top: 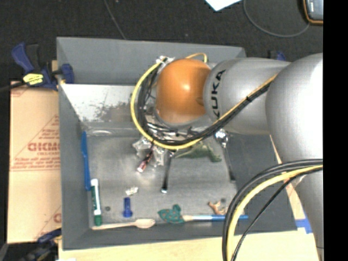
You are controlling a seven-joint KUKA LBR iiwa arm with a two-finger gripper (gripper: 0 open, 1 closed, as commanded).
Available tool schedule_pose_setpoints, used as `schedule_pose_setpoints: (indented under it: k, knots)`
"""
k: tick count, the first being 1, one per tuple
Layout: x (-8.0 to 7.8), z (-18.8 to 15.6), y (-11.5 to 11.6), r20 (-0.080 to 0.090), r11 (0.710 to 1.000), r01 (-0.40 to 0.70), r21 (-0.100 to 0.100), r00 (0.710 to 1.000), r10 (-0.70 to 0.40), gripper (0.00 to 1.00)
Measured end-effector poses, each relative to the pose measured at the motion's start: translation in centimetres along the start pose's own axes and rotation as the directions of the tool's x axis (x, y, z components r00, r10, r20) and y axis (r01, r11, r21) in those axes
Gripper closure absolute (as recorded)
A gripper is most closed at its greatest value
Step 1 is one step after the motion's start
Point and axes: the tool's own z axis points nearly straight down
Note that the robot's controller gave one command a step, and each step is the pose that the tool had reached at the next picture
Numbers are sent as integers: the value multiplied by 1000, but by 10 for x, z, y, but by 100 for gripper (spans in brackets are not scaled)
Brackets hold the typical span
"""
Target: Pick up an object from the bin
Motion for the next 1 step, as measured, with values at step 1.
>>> schedule_pose_setpoints:
  k: [1]
  knots:
    - [2, -15, 2, -7, 1000, -2, -7, 1000, 2, 100]
